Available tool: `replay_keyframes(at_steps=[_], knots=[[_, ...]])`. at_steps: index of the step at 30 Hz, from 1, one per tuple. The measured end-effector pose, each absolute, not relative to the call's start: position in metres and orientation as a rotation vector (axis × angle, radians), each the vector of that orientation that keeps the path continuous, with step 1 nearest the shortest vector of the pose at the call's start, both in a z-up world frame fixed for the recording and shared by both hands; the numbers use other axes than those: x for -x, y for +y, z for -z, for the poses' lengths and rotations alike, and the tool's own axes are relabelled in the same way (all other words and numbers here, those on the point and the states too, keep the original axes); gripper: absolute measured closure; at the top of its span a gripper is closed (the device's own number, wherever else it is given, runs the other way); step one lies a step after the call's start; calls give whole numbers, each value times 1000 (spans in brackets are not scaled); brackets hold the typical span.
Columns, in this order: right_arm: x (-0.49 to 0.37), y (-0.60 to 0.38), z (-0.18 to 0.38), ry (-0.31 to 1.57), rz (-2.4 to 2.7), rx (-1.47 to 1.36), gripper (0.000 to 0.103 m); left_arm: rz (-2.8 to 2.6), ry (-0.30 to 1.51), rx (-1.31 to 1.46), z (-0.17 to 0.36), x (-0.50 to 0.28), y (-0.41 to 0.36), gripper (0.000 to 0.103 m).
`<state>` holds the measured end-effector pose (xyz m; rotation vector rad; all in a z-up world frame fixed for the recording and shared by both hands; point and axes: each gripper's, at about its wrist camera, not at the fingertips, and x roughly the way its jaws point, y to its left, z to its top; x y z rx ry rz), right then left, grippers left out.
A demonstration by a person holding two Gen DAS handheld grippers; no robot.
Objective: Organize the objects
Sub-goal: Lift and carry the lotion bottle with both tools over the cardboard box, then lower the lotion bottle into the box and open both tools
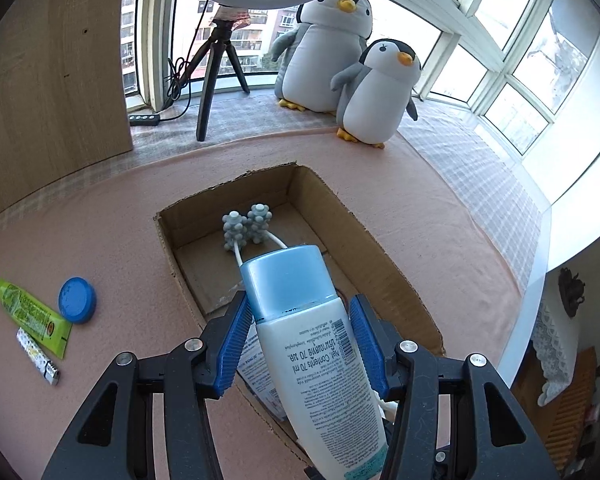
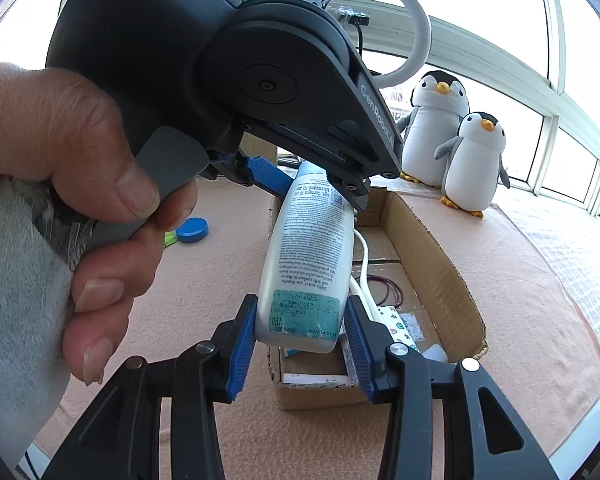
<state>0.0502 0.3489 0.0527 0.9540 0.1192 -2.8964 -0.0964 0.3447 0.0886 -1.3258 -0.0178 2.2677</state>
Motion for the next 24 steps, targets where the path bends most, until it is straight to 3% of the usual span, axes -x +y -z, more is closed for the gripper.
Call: replay_keyframes(at_steps=[14,15,17,18,24], knots=[[-44,365,-51,129,2932,-974,64,-2265,8,1303,-84,107,364,47],[-43,366,-50,131,2933,-978,64,-2293,23,1294,-83,106,363,46],[-39,365,-47,152,2944,-1006,64,-2359,50,1259,-85,105,357,24],[-39,365,-46,167,2945,-1010,63,-2391,54,1234,-87,104,352,20],[-42,360,-52,178,2954,-983,57,-2479,19,1222,-91,103,299,17]])
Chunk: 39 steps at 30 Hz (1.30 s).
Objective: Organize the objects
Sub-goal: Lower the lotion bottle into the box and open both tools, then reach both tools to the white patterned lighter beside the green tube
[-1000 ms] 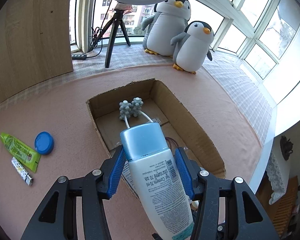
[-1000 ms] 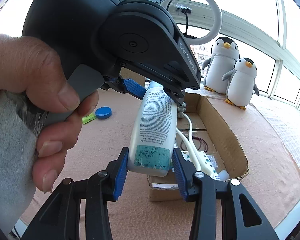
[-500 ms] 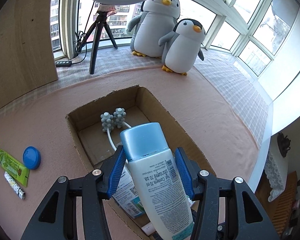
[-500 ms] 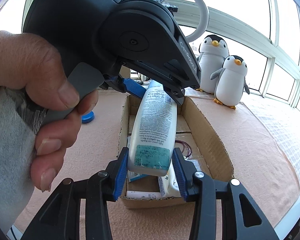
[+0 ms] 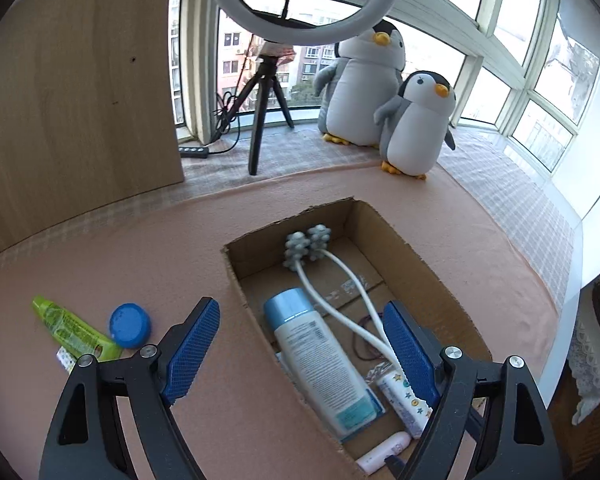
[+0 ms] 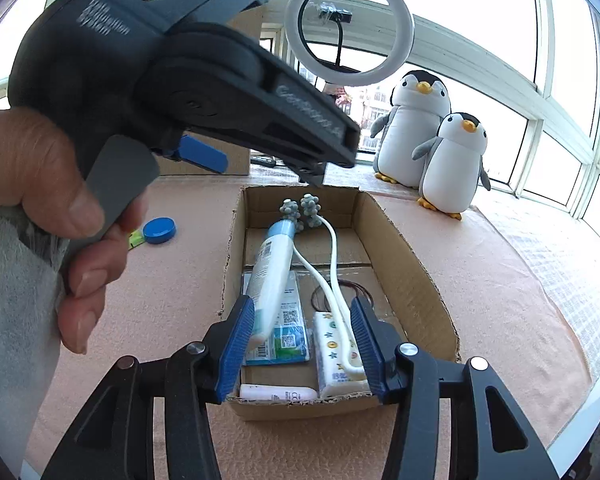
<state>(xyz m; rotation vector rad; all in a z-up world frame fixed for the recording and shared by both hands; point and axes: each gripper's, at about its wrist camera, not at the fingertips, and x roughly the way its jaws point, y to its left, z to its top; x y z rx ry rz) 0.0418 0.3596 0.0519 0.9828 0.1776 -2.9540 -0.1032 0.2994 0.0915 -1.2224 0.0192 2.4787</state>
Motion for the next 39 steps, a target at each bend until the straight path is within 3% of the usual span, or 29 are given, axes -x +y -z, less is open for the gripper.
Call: replay_keyframes(at_steps=[8,12,17,23,29,32,34,39], knots=[[-28,310,-52,203,2805,-974,55,-2660,-77,1286,-87,72,164,17],[-11,268,-37,171,2649,-1023,47,-2749,-252,1370,-78,41,80,16],[17,216,0,104,2455,-1174,47,-2829,-439,1461,-61,-9,-3,16],[50,155,29,324,2349,-1187,48,-2868,-584,1503,-50,-65,-56,16],[85,130,31,359,2337,-1161,48,-2912,-667,1496,-51,-97,-88,16],[95,124,31,358,2326,-1151,64,-2926,-714,1492,-51,-105,-98,15],[93,121,30,359,2322,-1151,81,-2925,-744,1495,-49,-109,-102,14],[62,118,30,358,2324,-1160,81,-2841,-784,1529,-37,-98,-89,14]])
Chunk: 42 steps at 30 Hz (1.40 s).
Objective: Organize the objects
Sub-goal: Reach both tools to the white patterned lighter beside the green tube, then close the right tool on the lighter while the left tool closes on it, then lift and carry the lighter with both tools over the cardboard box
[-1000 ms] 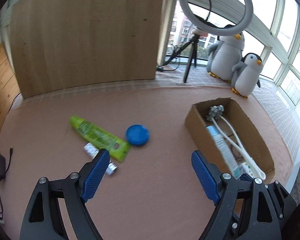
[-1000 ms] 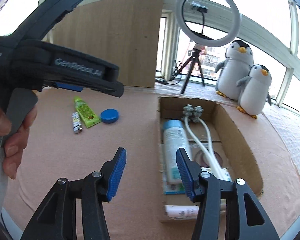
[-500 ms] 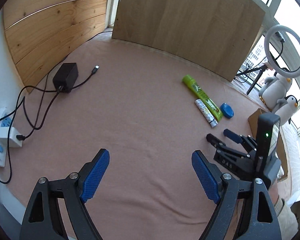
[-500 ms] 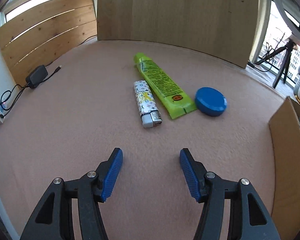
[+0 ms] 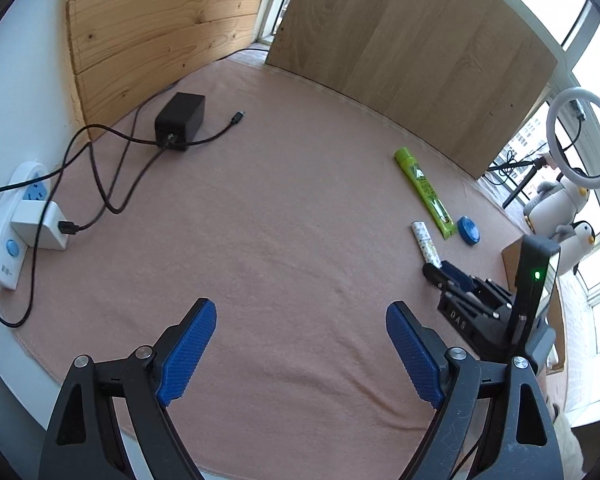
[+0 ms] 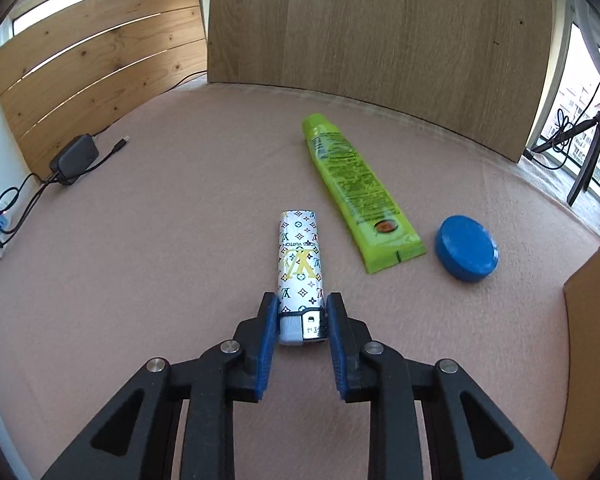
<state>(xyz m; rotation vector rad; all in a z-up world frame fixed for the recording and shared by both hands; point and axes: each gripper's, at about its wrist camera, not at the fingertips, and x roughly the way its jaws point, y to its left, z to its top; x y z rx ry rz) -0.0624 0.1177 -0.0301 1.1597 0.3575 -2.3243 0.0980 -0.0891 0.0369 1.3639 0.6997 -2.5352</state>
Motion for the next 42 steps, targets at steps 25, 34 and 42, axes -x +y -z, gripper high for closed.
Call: replay_keyframes(at_steps=[25,34,42], knots=[[-83,146,30,395,2268,-1084,69,2540,460,-1877,23,-19,43,42],[-81,143,30,400,2262,-1076,81,2569,446,-1896,22,-10,50,71],[-76,147,26,366,2280,-1082,81,2613,464,-1858,9,-12,47,78]])
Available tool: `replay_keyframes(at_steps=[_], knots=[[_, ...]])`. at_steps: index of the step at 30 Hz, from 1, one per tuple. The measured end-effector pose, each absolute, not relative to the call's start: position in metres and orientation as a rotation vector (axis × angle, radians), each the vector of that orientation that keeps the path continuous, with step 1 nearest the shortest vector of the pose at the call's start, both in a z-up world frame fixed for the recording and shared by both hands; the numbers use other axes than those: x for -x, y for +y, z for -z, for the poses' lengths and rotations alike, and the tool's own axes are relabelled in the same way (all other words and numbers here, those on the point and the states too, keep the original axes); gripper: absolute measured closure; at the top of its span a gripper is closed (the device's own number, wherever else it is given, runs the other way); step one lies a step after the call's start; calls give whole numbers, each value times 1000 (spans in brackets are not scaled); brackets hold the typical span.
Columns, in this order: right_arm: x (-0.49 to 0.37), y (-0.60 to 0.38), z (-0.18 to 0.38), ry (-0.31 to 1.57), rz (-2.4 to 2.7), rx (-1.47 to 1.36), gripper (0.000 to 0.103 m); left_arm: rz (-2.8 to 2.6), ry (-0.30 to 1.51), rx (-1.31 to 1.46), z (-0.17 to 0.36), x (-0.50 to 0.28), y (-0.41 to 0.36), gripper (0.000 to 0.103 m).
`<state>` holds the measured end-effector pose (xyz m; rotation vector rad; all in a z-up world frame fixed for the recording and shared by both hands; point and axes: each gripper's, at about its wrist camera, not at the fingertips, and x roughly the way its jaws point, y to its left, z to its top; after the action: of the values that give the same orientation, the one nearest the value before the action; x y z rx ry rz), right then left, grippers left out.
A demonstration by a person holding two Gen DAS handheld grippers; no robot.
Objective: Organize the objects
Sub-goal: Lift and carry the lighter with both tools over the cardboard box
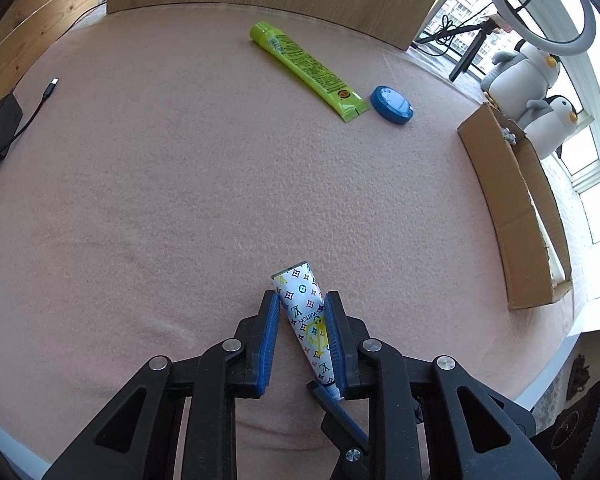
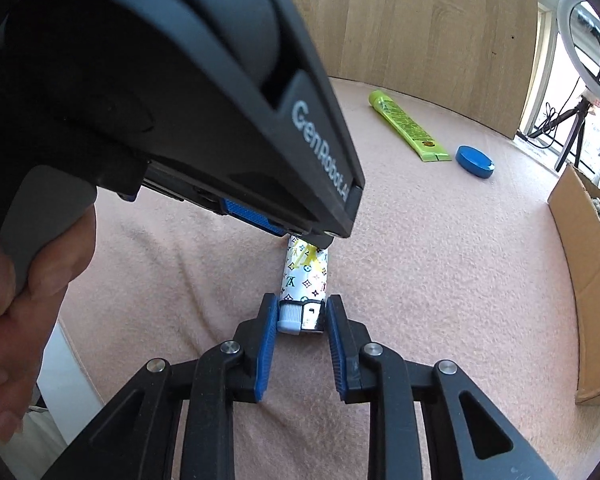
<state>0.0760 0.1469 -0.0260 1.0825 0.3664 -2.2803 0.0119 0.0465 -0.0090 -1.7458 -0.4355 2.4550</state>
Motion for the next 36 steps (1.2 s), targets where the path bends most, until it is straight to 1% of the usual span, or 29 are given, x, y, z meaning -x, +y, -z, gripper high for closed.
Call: replay_keyframes(at_steps=[8,23,36], knots=[[-72,155,16,355,2304,-1071,81,-2460,-444,1701,-2,-12,50,78],[-61,164,-43,354,2415,-901,81,-2563,-409,1471,-88,-16,49,80],[-70,169,-66,379,2451,-798,81,-2609,-426,1367,-123,-27,42,80]])
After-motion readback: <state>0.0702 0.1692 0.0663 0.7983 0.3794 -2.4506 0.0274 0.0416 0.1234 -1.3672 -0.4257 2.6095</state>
